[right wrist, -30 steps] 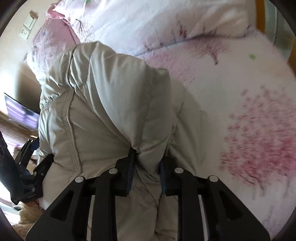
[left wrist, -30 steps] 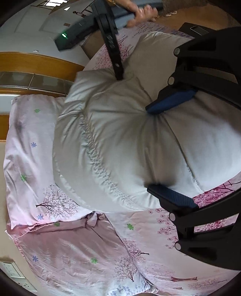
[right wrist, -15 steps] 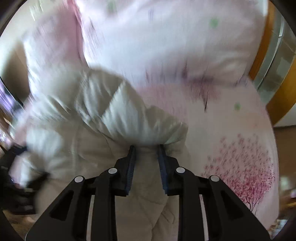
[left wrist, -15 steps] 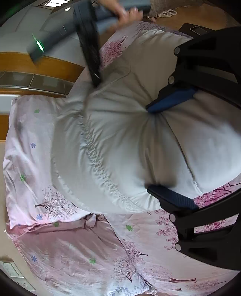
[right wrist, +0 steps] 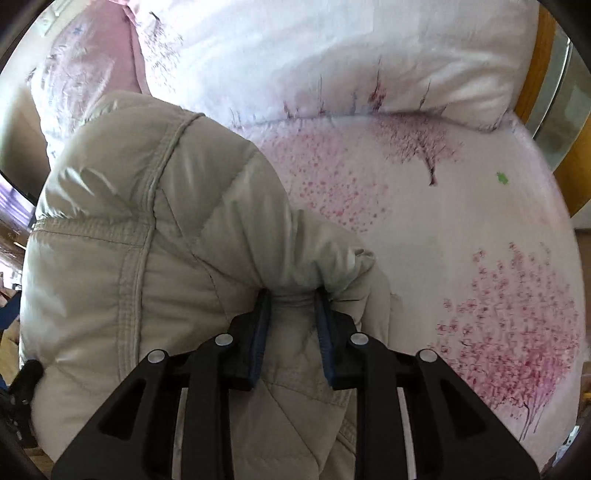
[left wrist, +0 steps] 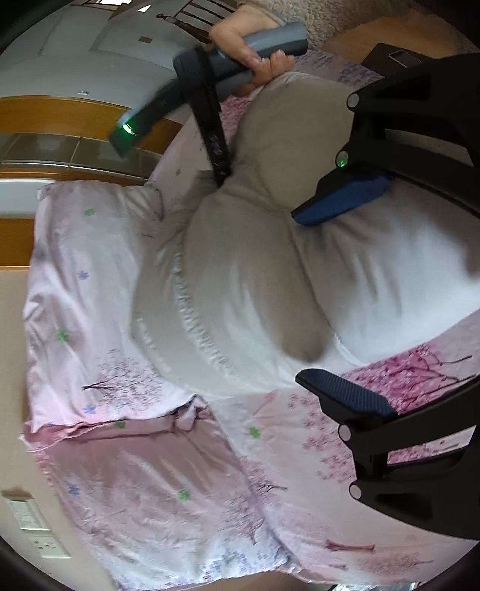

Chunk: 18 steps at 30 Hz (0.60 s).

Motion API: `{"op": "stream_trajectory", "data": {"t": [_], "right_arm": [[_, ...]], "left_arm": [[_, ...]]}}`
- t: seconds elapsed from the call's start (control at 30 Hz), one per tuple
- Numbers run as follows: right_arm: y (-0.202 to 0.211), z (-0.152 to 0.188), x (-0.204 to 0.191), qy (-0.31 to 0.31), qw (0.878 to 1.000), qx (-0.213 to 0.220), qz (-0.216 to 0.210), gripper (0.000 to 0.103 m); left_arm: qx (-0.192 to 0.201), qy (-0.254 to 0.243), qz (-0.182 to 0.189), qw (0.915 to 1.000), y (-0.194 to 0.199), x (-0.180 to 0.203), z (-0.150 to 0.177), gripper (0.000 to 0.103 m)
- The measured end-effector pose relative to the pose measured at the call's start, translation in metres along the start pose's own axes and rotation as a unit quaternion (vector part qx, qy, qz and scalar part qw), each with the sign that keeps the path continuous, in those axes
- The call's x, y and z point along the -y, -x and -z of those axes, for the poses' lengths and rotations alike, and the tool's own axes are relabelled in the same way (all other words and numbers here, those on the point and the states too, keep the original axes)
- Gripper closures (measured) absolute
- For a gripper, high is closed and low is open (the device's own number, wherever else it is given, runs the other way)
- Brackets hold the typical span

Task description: Fold large clothes

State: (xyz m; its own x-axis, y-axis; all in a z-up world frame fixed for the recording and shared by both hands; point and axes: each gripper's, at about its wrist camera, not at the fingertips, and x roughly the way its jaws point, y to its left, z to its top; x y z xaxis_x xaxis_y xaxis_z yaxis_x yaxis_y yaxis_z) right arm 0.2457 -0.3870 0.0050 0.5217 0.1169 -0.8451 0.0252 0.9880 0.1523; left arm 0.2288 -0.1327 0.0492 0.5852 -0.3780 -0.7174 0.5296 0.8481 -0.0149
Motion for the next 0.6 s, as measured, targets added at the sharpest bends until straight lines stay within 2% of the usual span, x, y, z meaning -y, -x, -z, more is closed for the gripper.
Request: {"op": "stream_trajectory", "data": {"t": [0.07,0.23,0.3,0.37,0.5,0.6], "right_arm": [[0.021,0.011,-0.001,-0.003,1.0,0.022,0.006,0.078],[0.08,0.056,0.004,-0.025,0.995,0.087,-0.04,0.077],[0.09,0.077,0.002,-0.026,0.994,0.097,-0.051,0.076],[0.08,0.083,-0.001,-0.025,0.994,0.092,-0.056,0.076],[0.04,0.102,0.006,-0.055,0.995,0.048,-0.064,0.075],[0.023,0.107,0.008,-0.066,0.994,0.051,-0.069,0.075]], "left_arm": [[-0.009,0.018,0.017,0.9997,-0.004,-0.006,0.001,0.019],[-0.014,0.029,0.029,0.9991,-0.005,-0.011,0.002,0.017],[-0.013,0.027,0.028,0.9992,-0.006,-0.011,0.002,0.017],[-0.012,0.025,0.028,0.9992,-0.006,-0.012,0.002,0.016],[-0.01,0.012,0.024,0.9996,-0.005,-0.006,0.005,0.016],[-0.001,-0.011,-0.002,0.9999,-0.005,0.007,0.009,0.016]]}}
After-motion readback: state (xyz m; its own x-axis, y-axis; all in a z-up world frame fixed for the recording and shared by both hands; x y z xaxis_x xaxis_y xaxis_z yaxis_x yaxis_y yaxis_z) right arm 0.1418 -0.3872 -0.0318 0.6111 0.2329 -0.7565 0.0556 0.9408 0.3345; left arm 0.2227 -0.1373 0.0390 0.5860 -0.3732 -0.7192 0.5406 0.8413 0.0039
